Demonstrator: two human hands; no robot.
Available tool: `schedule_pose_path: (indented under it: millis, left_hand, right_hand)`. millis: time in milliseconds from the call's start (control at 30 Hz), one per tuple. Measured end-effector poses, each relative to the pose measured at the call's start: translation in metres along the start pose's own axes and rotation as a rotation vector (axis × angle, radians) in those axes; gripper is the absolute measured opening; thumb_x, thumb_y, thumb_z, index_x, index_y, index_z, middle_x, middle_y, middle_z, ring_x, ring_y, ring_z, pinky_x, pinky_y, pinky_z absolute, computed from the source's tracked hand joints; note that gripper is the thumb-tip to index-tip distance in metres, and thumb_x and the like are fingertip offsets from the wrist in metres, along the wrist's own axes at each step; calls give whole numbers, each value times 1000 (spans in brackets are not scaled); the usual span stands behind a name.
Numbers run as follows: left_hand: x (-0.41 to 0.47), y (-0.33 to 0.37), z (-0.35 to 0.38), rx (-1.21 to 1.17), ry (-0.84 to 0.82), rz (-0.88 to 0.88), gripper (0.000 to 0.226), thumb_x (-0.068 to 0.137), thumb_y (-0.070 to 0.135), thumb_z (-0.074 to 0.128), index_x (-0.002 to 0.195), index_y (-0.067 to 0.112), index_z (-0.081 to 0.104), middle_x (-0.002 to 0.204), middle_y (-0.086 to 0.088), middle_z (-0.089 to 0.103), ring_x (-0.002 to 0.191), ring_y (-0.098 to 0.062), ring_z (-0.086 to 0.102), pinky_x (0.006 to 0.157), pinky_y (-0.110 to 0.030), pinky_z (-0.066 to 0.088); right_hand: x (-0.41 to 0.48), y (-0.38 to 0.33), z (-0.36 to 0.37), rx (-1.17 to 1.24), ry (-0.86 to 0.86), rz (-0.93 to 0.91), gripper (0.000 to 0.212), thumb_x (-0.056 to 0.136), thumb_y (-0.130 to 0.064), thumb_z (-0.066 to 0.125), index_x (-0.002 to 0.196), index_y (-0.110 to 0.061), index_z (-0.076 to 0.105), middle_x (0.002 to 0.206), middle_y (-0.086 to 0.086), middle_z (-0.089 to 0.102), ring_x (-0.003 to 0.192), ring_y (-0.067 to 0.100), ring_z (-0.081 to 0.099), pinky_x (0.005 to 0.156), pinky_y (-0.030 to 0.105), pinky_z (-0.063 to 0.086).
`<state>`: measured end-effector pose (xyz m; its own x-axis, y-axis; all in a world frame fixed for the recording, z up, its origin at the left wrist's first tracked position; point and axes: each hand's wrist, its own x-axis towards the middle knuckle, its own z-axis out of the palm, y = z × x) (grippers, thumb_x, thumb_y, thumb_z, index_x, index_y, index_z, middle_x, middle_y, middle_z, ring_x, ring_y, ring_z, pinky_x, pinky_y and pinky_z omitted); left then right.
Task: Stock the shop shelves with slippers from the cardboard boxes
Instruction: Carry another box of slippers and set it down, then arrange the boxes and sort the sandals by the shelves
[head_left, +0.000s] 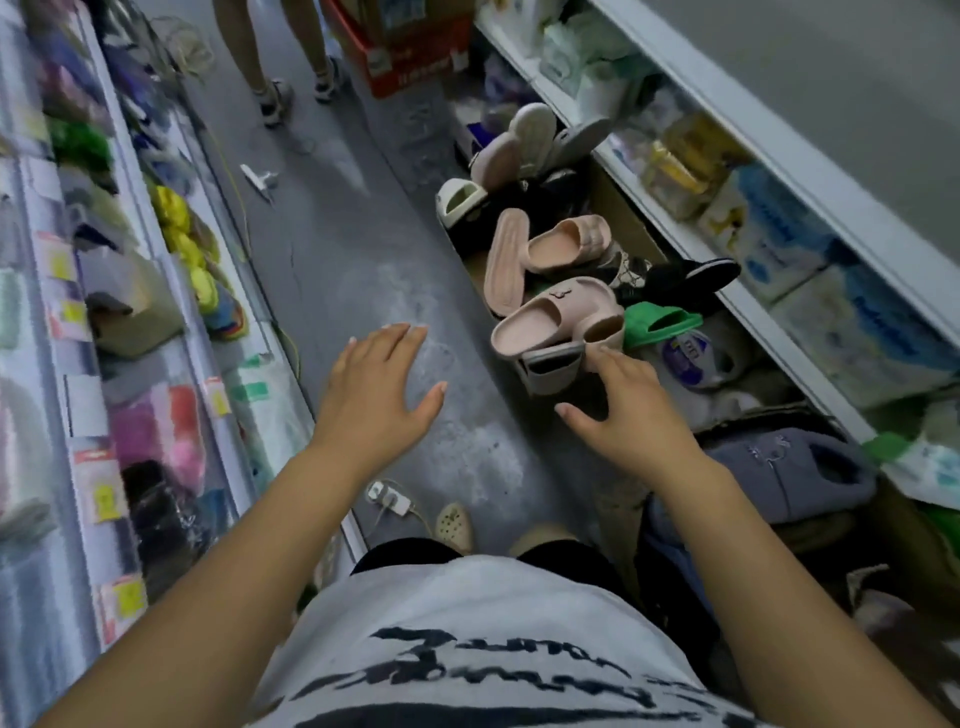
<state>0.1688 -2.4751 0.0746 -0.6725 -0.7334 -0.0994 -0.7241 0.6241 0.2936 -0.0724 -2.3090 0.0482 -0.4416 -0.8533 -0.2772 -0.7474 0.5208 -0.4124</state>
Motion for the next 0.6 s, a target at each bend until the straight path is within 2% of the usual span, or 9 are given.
schedule_pose_path:
  millis: [133, 300, 400, 467, 533, 600]
  left_hand:
    - [53, -11, 3, 13, -69, 104, 67, 96, 51, 58, 152, 17, 43, 156, -5, 44, 144, -27, 39, 122, -48, 21]
    - [116, -5, 15, 12, -138, 200, 71, 92, 57, 48, 151, 16, 46, 153, -7, 48, 141, -28, 44, 120, -43, 25]
    - [163, -2, 26, 56, -155, 256, 71, 92, 57, 47, 150, 16, 46, 152, -8, 49, 138, -30, 47, 118, -43, 28]
    - [195, 2, 27, 79, -169, 271, 71, 92, 57, 46, 150, 16, 47, 151, -8, 50, 136, -30, 48, 117, -45, 30]
    - [226, 7, 26, 102, -191, 291, 71, 92, 57, 45, 149, 16, 48, 150, -8, 51, 135, -31, 49, 116, -48, 32]
    - [257, 13, 27, 127, -213, 334, 68, 91, 53, 51, 147, 15, 50, 147, -9, 54, 133, -32, 51, 116, -49, 33]
  right_hand:
    - [17, 2, 2, 59, 11, 136, 81, 89, -57, 64, 155, -22, 34, 157, 1, 41, 143, 26, 34, 113, 46, 40]
    - [48, 22, 5, 122, -6, 277, 73, 83, -61, 64, 144, -26, 45, 146, 2, 52, 133, 28, 46, 104, 48, 47]
    - [87, 42, 5, 194, -7, 330, 67, 78, -69, 55, 132, -29, 52, 135, -2, 57, 126, 27, 51, 97, 47, 51]
    - [117, 50, 2, 241, -28, 370, 71, 82, -66, 56, 140, -26, 49, 142, -1, 53, 131, 28, 47, 99, 45, 49]
    - [145, 56, 0, 275, -40, 413, 73, 89, -54, 64, 150, -22, 41, 151, 2, 47, 138, 29, 40, 105, 43, 45]
    - [168, 64, 3, 287, -30, 417, 72, 89, -49, 68, 149, -17, 44, 149, 7, 50, 138, 31, 42, 105, 41, 44]
